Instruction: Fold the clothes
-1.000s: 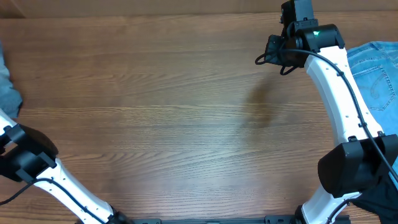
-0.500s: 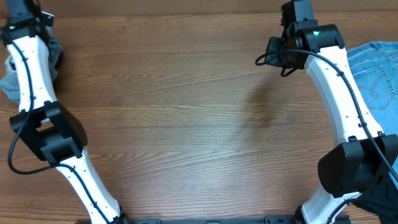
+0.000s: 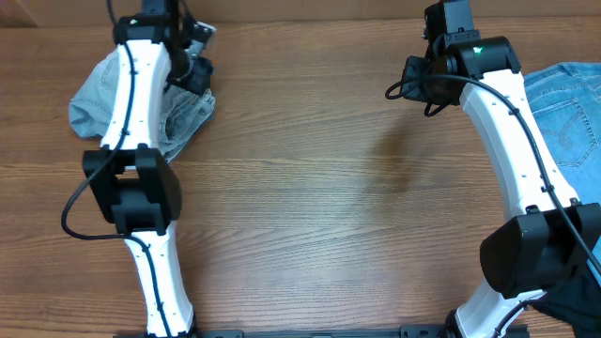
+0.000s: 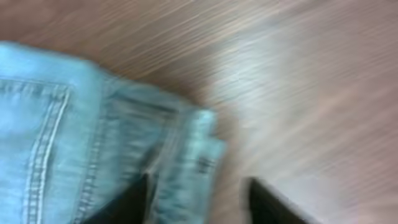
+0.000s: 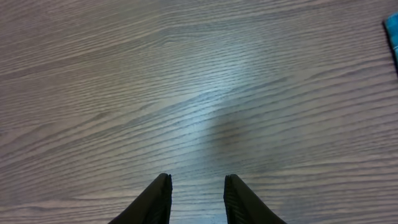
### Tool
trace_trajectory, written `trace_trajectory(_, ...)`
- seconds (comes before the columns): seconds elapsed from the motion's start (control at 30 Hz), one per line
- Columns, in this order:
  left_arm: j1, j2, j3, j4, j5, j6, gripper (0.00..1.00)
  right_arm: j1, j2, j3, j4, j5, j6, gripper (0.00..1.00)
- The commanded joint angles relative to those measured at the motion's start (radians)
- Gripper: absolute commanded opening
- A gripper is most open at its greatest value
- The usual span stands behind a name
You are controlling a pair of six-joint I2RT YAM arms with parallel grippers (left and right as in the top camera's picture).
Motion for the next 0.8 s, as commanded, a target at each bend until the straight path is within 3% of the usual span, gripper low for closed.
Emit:
trace_trajectory(0.0,-0.021,-0.066,0.193,-0.063,-0.051,-0.146,0.23,-0.001,-0.001,0.003,-0.007,0.01,-0.003,0.32)
trace_trajectory(0.03,-0.006,-0.066,0.236,-0.066,-0.11,-0.24,0.18,-0.001,-0.001,0.003,-0.011,0.01,-0.003,0.32)
trace_trajectory(0.1,0.057,-0.066,0.275,-0.064,-0.137,-0.424,0.11,-0.001,-0.001,-0.004,-0.013,0.01,-0.004,0.06)
trace_trajectory(0.23,0.191,-0.039,0.266,-0.072,-0.154,-0.608,0.04,-0.001,-0.001,-0.041,-0.014,0.011,-0.004,0.04)
trace_trajectory(0.4,0.236,-0.015,0.111,-0.034,-0.077,-0.608,0.04,-0.001,-0.001,-0.051,-0.016,0.011,-0.004,0.04)
trace_trajectory(0.53,0.218,-0.003,-0.121,-0.012,0.102,-0.602,0.04,-0.001,-0.001,-0.051,-0.017,0.011,-0.004,0.04)
trace_trajectory(0.67,0.196,-0.003,-0.43,0.175,0.095,-0.605,0.04,-0.001,-0.001,-0.051,-0.021,0.011,-0.004,0.04)
trace_trajectory(0.77,0.177,-0.003,-0.507,0.189,0.108,-0.603,0.04,-0.001,-0.001,-0.051,-0.02,0.01,-0.004,0.04)
